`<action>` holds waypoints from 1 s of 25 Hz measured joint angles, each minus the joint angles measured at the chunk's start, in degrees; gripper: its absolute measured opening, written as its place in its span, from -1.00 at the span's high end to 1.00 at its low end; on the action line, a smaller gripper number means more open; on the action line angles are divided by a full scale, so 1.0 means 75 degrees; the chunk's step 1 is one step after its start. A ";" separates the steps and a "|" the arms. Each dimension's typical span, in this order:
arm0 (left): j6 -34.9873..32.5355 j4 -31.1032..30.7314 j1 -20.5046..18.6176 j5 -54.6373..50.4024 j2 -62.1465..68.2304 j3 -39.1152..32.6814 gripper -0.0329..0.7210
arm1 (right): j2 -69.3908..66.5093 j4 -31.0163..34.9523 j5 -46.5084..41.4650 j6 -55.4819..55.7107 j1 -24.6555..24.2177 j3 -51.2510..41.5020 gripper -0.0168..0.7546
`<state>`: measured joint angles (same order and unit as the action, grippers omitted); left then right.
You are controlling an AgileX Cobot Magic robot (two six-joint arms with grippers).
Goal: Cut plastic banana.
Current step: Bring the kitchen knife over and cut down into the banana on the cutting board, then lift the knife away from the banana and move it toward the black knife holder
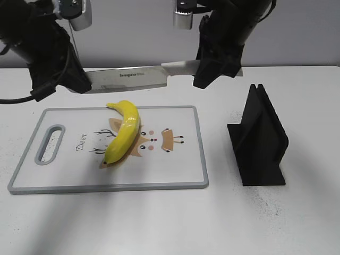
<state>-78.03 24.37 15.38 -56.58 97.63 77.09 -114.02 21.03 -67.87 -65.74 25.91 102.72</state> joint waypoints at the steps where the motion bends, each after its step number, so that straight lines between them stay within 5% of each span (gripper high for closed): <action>1: 0.0016 0.0126 -0.0017 -0.0036 0.0000 0.0000 0.76 | 0.0000 -0.0039 -0.0018 0.0000 -0.0007 0.0000 0.51; 7: 0.0074 0.0667 -0.0040 -0.0286 0.0000 0.0000 -0.52 | 0.0005 -0.0160 -0.0101 0.0113 -0.0015 0.0000 0.53; 9: 0.0129 0.0906 -0.0040 -0.0279 0.0000 0.0000 -0.72 | 0.0015 -0.0185 -0.0101 0.0149 -0.0030 0.0000 0.54; 14: 0.0351 0.1112 -0.0040 -0.0005 -0.0002 0.0000 -0.76 | 0.0078 -0.0256 -0.0101 0.0203 -0.0053 0.0000 0.54; 25: 0.2371 0.0761 -0.0040 0.1383 -0.0897 0.0000 -0.66 | 0.0487 -0.0978 -0.0214 0.0546 -0.0084 0.0000 0.54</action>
<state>-60.25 30.08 15.08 -46.21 90.90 77.09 -110.37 13.70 -69.47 -61.64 25.27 102.72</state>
